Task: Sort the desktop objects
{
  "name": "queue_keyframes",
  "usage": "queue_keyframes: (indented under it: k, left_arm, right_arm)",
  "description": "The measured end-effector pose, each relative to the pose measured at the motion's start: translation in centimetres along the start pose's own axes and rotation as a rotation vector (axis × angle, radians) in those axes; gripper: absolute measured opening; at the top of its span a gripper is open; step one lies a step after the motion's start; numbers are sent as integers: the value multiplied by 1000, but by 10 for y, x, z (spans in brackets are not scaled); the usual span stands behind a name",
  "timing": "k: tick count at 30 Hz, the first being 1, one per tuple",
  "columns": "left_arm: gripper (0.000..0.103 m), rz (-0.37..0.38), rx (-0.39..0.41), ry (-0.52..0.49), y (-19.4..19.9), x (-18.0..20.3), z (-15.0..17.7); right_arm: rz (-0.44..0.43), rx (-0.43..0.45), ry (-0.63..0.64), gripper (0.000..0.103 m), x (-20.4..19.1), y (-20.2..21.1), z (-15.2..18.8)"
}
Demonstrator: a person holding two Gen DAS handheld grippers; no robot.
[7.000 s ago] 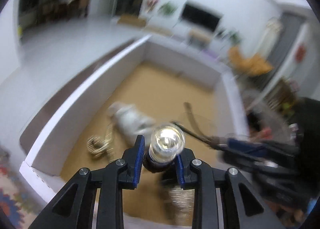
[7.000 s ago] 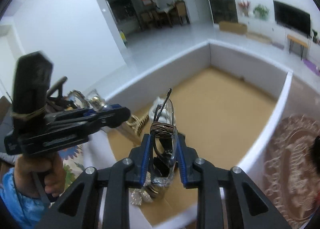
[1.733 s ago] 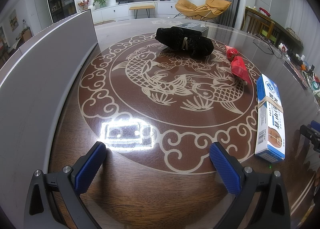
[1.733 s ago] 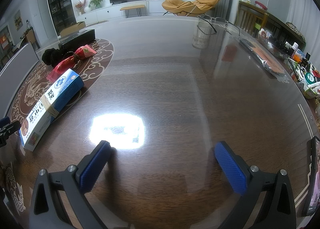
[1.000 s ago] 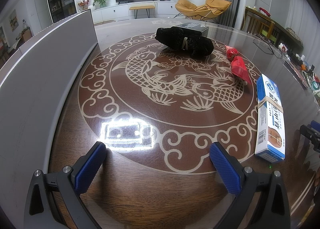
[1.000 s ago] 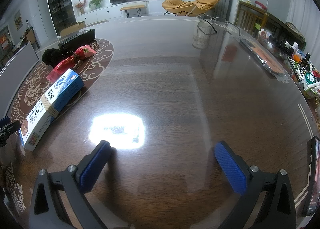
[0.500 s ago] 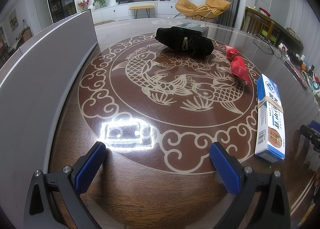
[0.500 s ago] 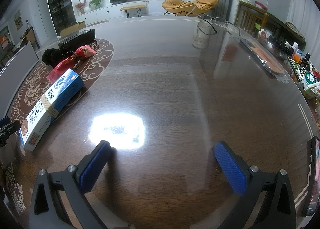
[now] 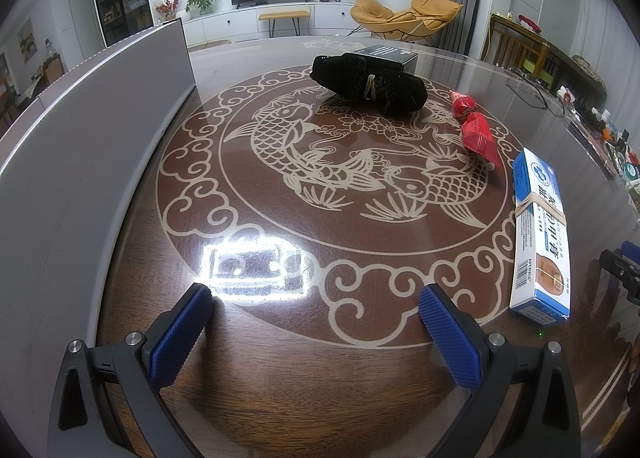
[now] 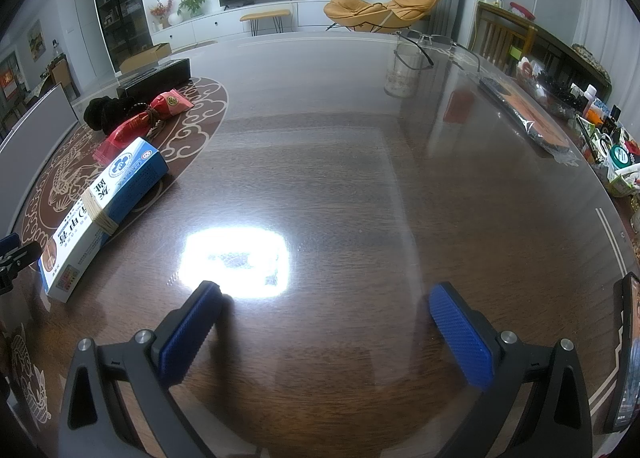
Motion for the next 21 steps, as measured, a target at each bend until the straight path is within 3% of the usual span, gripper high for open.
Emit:
queue_keyframes:
  k: [8,11,13,17,19,21]
  left_arm:
    - [103,-11,5,15,1,-2,0]
    - [103,-3,21,45,7,-7,4]
    - [103,-9,29,64,12,-10,8]
    - [103,-13,36,78,17,-13,14]
    - [103,-18,35,81,19,-13,16]
    - [103,-19,37,82,20,-14,18]
  right_arm:
    - [-20,3,-15,103,3,1,0]
    - [-103,-3,-108,103,10,7,4]
    - [-213,-42,-174,103,3,19,6]
    - [-382,-82,-166,103,-58,43,-4]
    - [-397,-71,-120,103,-94,51,-15]
    - [-346,-37,-42,103,-130,57,-24]
Point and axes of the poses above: each gripper's, at about its wrist camera, not at the fingertips, and y roughly against the way its jaws point, x to its right, z to its underside, the point moved 1 cm from there along -y, roughly the way its jaws point, and after that the axes turned 15 degrees about z, right-handed, at the moved point
